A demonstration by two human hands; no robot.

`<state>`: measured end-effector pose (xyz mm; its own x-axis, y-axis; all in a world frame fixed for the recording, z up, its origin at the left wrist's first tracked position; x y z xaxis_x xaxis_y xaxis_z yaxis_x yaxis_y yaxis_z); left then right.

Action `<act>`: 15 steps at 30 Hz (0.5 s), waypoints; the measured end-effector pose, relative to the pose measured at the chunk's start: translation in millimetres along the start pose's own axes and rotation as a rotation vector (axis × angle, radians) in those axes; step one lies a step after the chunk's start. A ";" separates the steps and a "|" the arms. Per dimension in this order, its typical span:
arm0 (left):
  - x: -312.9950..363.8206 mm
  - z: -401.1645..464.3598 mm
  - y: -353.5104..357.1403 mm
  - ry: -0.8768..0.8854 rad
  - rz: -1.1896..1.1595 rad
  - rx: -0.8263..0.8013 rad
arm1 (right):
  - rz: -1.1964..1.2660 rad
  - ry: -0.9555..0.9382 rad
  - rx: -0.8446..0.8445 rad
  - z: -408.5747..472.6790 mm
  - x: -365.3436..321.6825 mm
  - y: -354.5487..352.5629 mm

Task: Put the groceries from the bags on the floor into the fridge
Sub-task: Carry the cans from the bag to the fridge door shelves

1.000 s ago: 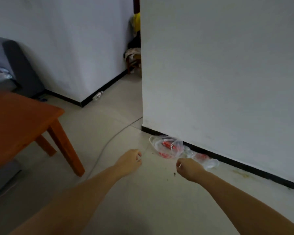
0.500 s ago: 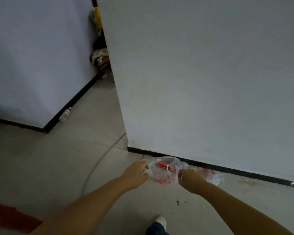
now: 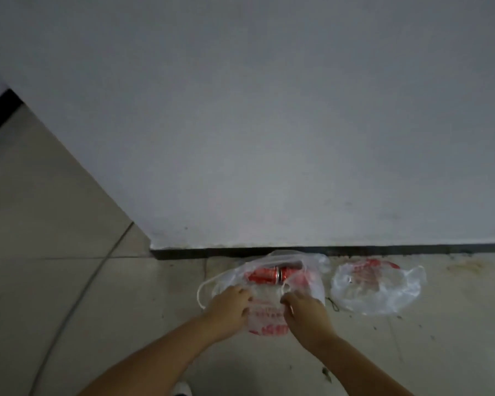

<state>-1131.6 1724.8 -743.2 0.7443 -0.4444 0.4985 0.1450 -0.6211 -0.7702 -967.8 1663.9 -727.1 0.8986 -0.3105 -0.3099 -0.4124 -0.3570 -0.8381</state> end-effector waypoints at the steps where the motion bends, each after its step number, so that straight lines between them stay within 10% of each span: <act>1: -16.8 27.8 17.6 0.044 0.023 0.017 | -0.018 -0.044 0.031 22.9 10.2 21.2; 10: -109.6 187.6 110.1 0.533 0.396 -0.025 | -0.465 -0.365 0.092 172.2 87.4 139.2; 15: -136.2 210.3 103.7 0.333 0.448 -0.089 | 0.056 -0.024 0.139 172.3 132.5 91.9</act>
<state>-1080.8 1856.7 -974.6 0.4724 -0.8479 0.2405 -0.2038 -0.3706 -0.9062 -860.9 1741.7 -922.5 0.8789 -0.3050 -0.3667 -0.4384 -0.2138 -0.8730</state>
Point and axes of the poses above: each hand's wrist, its own z-axis towards the middle knuckle, its own y-axis out of the palm, x = y × z, the point moved 3 cm from there along z, towards the middle knuckle, and after that the axes turned 4 degrees about y, right-handed, at the moved point
